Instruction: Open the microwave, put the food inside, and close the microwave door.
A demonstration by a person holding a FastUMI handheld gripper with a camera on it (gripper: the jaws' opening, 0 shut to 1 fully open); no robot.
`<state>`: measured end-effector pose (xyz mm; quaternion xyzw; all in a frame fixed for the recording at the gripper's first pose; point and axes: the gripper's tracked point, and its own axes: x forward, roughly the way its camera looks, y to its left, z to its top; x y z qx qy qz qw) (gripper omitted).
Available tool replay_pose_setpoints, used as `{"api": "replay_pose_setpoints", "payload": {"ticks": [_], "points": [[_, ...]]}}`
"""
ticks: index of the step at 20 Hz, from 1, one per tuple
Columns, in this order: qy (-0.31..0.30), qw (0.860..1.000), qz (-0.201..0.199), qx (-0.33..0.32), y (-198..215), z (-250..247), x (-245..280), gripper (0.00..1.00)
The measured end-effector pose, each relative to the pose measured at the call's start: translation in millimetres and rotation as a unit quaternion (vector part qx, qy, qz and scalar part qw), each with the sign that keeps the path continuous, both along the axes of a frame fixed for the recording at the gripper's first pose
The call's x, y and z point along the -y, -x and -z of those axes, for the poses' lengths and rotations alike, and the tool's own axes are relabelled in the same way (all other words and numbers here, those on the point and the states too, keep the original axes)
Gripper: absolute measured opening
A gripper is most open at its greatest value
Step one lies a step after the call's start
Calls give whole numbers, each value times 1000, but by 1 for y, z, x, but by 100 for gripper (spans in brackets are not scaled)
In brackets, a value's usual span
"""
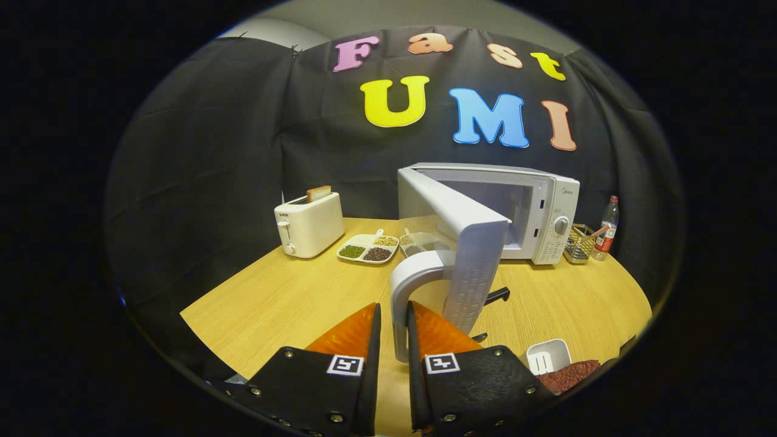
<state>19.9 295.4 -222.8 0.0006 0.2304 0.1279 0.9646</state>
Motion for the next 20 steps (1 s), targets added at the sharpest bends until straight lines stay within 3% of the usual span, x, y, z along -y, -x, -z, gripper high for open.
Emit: {"api": "replay_pose_setpoints", "payload": {"ticks": [6,9,14,15,16,17,20], "points": [[-20,999,-28,-8,13,-2,-38,23],[-68,993,-91,-21,28,-9,-68,24],[-84,981,-173,11,53,-44,-75,29],[-89,980,-179,18,56,-51,-70,53],[-91,979,-178,29,57,-59,-60,69],[-91,980,-170,40,55,-65,-48,97],[-86,984,-147,56,47,-73,-16,100]]}}
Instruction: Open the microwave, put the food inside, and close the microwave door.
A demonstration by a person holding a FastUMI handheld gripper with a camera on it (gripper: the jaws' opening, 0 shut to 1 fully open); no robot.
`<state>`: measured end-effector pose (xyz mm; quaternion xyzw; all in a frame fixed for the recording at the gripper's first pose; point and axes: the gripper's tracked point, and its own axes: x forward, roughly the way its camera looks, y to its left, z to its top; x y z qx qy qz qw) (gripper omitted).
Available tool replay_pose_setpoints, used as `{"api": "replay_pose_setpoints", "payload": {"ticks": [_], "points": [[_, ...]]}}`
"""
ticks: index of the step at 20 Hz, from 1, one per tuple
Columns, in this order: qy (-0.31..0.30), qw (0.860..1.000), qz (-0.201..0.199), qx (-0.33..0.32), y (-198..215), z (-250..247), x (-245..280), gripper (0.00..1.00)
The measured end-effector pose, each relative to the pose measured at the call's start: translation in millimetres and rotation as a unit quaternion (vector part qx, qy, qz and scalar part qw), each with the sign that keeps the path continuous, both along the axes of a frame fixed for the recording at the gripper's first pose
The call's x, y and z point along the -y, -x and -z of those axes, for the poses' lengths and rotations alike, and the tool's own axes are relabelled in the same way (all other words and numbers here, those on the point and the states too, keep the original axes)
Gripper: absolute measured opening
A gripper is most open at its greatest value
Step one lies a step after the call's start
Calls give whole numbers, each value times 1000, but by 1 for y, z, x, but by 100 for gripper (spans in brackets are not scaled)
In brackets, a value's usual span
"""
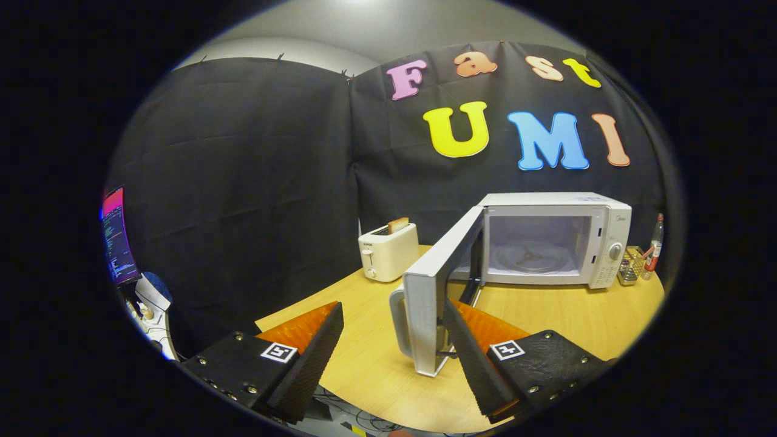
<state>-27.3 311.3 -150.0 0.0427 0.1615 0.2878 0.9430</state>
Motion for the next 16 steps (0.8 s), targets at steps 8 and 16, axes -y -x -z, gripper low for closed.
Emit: {"api": "replay_pose_setpoints", "payload": {"ticks": [8,16], "points": [[18,996,83,-10,-18,17,105,100],[31,988,149,-40,-19,48,193,100]]}}
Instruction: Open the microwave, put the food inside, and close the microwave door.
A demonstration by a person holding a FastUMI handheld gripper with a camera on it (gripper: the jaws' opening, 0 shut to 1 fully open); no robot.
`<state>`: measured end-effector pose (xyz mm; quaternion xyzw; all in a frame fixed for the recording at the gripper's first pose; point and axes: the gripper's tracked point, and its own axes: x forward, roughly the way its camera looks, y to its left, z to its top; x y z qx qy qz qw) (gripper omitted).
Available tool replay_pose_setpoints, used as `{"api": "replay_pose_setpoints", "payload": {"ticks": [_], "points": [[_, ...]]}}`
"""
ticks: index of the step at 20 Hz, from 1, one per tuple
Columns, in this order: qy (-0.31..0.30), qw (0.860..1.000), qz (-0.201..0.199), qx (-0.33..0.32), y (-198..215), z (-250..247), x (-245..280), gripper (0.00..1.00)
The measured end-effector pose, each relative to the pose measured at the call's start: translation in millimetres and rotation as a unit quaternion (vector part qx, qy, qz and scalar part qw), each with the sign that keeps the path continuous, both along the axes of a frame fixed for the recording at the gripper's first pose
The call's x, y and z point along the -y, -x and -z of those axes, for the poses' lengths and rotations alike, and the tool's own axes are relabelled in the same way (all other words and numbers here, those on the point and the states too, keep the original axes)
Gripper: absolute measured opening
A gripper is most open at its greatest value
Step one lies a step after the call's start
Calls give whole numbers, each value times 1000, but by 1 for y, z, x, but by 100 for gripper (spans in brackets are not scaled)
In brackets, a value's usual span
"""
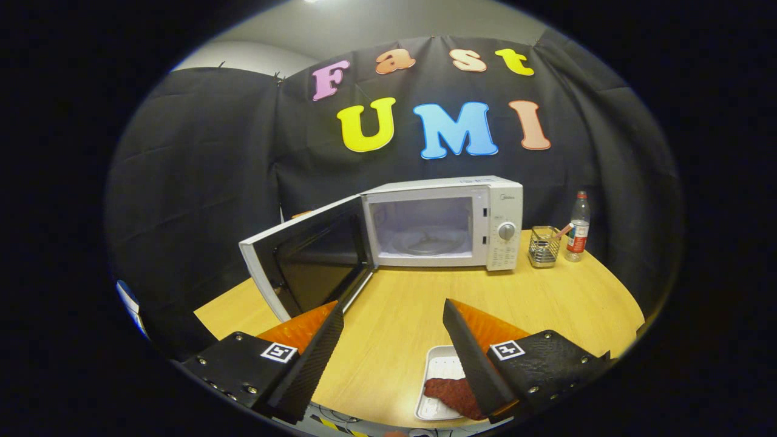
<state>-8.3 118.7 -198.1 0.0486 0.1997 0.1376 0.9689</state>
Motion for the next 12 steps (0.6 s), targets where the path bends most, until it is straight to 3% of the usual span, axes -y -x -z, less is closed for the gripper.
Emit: {"api": "replay_pose_setpoints", "payload": {"ticks": [12], "points": [[-18,994,67,-87,17,73,69,100]]}}
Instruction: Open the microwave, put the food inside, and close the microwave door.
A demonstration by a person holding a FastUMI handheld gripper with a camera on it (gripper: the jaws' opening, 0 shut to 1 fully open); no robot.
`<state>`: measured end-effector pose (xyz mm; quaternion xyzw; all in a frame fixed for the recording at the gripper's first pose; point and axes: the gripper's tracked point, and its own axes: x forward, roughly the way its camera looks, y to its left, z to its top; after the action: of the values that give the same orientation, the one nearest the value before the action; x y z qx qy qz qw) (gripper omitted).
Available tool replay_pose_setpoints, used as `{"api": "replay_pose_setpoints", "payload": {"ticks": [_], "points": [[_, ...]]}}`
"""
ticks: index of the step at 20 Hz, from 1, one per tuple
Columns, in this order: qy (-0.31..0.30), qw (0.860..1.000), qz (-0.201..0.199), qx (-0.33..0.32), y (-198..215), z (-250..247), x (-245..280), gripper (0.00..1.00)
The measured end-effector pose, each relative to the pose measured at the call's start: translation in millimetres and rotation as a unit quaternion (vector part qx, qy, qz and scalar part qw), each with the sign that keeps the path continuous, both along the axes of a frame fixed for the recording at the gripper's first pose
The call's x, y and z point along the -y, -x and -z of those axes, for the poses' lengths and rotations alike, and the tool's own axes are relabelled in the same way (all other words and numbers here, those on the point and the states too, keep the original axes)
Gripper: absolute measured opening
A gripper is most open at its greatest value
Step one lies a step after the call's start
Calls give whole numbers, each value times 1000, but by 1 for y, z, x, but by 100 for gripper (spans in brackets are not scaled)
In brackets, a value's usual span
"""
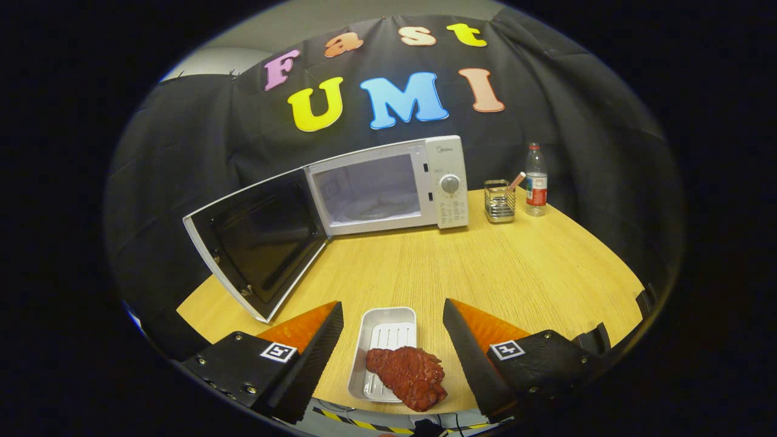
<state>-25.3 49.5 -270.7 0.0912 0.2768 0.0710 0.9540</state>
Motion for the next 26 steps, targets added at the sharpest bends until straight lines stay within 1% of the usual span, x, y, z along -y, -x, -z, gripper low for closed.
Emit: {"api": "replay_pose_setpoints", "payload": {"ticks": [3,9,10,11,12,13,14,15,16,17,18,19,20,21,22,24,26], "points": [[-11,999,12,-31,10,21,7,100],[-73,992,35,-97,30,58,4,99],[-76,991,38,-101,32,58,5,96],[-75,991,41,-103,35,60,6,79],[-75,991,43,-104,34,62,6,71],[-85,990,41,-105,35,60,3,60],[-91,989,44,-108,35,58,2,54],[-95,988,44,-113,36,58,0,43],[-96,988,40,-118,36,60,-2,43],[-112,987,30,-114,35,55,-5,43],[-111,987,30,-115,38,45,-3,32],[-118,987,23,-107,35,44,-8,31],[-117,987,21,-104,36,43,-11,19],[-117,988,34,-96,29,39,-11,15],[-115,988,26,-96,27,38,-10,10],[-106,989,18,-106,30,36,-16,10],[-107,989,18,-104,27,27,-15,10]]}}
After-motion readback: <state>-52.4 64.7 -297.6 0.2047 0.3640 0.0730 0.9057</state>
